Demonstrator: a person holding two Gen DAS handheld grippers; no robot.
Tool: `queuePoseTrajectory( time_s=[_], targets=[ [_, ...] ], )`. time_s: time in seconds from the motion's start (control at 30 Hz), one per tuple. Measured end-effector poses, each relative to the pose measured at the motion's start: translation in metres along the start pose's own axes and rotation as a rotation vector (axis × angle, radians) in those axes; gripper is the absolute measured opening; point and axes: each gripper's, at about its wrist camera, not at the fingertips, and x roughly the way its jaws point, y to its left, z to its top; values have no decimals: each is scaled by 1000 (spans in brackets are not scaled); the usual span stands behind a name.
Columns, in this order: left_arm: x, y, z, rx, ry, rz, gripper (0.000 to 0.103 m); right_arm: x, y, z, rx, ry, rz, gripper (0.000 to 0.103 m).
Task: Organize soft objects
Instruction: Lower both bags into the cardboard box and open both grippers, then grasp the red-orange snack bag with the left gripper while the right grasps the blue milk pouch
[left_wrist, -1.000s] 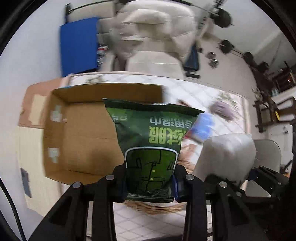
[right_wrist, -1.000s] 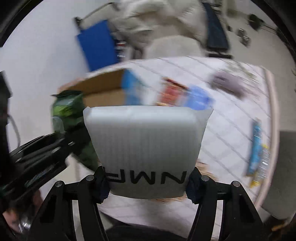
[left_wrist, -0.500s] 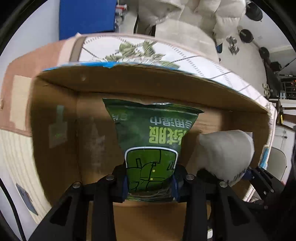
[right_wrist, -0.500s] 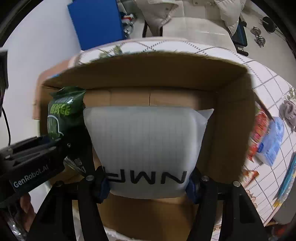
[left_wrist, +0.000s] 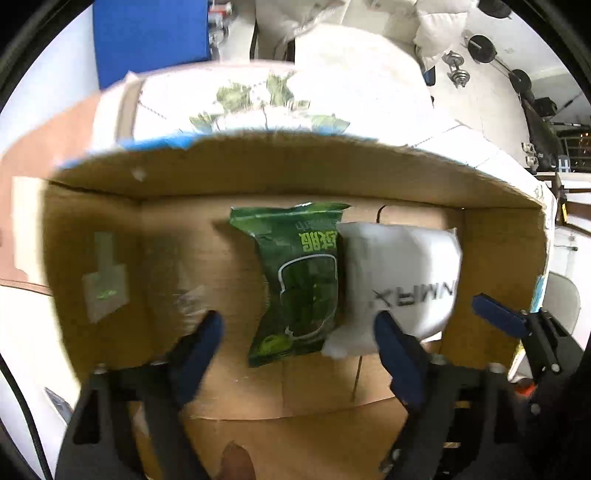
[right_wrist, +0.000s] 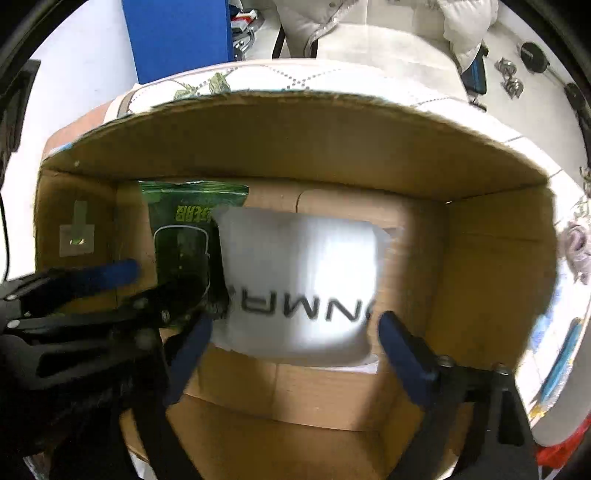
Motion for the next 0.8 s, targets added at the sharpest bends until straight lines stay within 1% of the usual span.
queuePoseTrajectory(
  time_s=[0.03, 0.07, 0.1, 0.23, 0.33, 0.37, 0.43, 0.6, 0.67, 0.8],
  targets=[
    [-7, -1, -3, 1, -19, 6, 93, -7, 0, -4, -1, -6, 3, 100],
    [-15, -1, -8, 2, -42, 14, 97, -10, -2, -7, 1, -8, 5, 103],
    [-23, -1, -14, 5, -64, 22, 100, -19, -3, -13, 5, -20, 6, 103],
    [-53, 0, -41, 3, -164, 61, 101, -38, -14, -26, 23, -66, -9, 103],
    [-72, 3, -63, -9, -227, 77, 102, -54, -18, -44, 34, -116, -35, 103],
    [-79, 4, -69, -13, -247, 77, 102, -62, -20, -54, 36, -135, -37, 103],
    [-83, 2, -81, -19, -274, 82, 102, -72, -20, -65, 42, -160, -40, 103],
    [-98, -3, -123, -27, -338, 94, 102, -104, -19, -119, 54, -250, -46, 103],
    [-103, -8, -138, -21, -365, 118, 102, -111, -13, -135, 54, -273, -44, 103],
    [-113, -13, -163, -23, -407, 133, 102, -125, -7, -164, 45, -308, -32, 103]
  ],
)
